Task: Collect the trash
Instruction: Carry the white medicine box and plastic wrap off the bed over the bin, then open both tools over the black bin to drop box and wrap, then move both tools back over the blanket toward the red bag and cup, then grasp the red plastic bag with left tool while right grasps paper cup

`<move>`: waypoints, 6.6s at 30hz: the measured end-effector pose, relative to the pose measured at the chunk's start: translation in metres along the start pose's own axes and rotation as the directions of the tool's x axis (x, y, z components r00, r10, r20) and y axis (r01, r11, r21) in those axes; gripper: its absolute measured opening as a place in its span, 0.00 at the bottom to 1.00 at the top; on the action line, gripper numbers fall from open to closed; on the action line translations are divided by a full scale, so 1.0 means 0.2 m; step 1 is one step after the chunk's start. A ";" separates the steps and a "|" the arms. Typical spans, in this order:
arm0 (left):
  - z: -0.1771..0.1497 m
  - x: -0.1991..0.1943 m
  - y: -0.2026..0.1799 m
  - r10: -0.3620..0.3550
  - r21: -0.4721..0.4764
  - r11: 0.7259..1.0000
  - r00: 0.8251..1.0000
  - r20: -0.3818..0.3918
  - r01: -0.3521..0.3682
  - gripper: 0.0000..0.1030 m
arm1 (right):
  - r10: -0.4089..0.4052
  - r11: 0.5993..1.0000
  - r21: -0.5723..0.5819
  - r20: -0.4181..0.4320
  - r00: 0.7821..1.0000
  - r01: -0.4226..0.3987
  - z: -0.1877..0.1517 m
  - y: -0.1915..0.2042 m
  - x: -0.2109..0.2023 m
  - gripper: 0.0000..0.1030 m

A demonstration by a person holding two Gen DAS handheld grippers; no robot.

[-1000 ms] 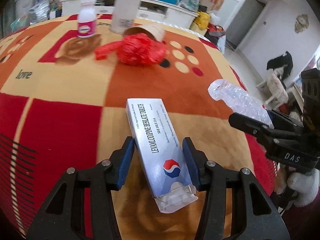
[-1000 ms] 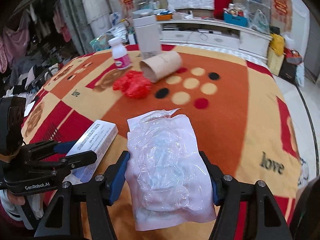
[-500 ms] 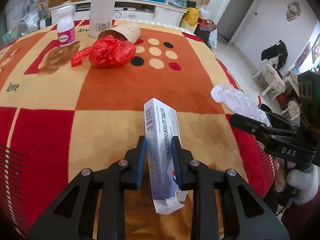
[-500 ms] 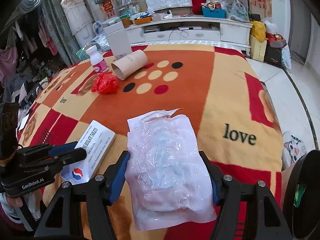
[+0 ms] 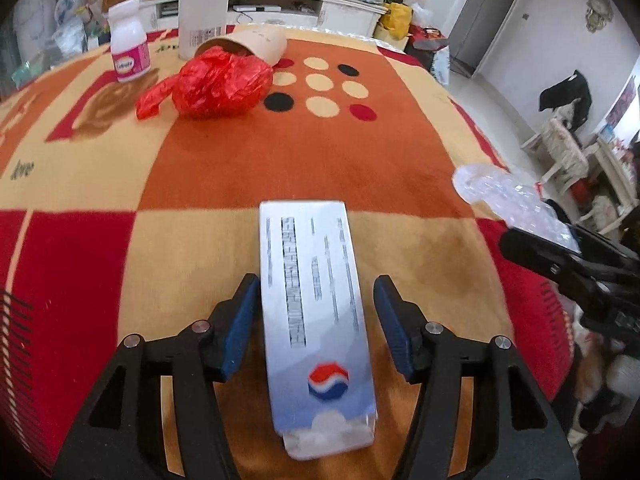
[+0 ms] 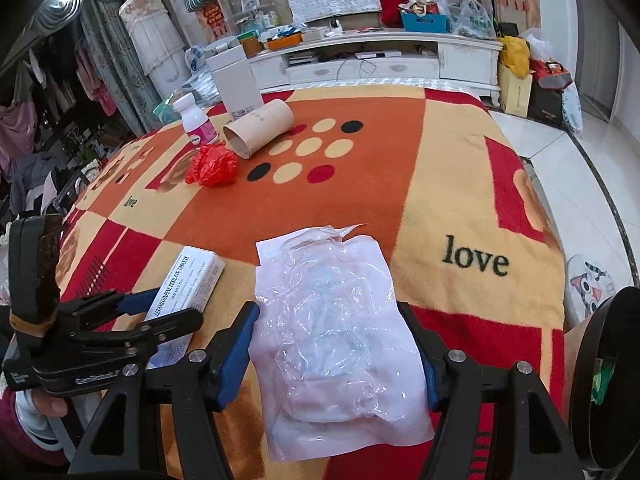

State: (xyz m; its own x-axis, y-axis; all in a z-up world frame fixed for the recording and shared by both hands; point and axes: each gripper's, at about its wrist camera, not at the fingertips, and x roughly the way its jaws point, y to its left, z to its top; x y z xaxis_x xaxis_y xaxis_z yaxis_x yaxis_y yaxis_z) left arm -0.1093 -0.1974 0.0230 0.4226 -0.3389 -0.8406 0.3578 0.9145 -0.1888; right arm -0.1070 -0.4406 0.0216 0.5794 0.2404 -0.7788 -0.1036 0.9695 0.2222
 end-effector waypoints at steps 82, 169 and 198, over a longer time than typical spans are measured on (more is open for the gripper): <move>0.28 0.27 -1.56 -0.461 0.318 0.809 0.869 -0.181 0.495 0.60 | -0.349 0.796 0.528 -0.002 0.937 0.298 -0.54 -1.42 -0.65 0.76; 0.67 0.14 0.46 -0.010 -0.181 0.983 0.993 0.114 0.030 0.65 | -0.057 0.998 -0.031 -0.008 0.998 0.057 0.40 0.09 0.29 0.76; 0.52 -0.01 0.85 0.038 -0.179 0.984 0.990 0.134 -0.013 0.37 | 0.156 0.944 0.305 -0.084 0.984 -0.124 1.04 0.33 1.07 0.79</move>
State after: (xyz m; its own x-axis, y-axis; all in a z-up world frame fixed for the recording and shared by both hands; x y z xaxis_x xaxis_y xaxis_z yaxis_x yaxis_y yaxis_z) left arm 0.0373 -0.0648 0.0467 0.5435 -0.3304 -0.7717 0.1970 0.9438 -0.2654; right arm 0.1780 -0.3351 -0.0084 0.4857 0.3923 -0.7811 0.0770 0.8710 0.4852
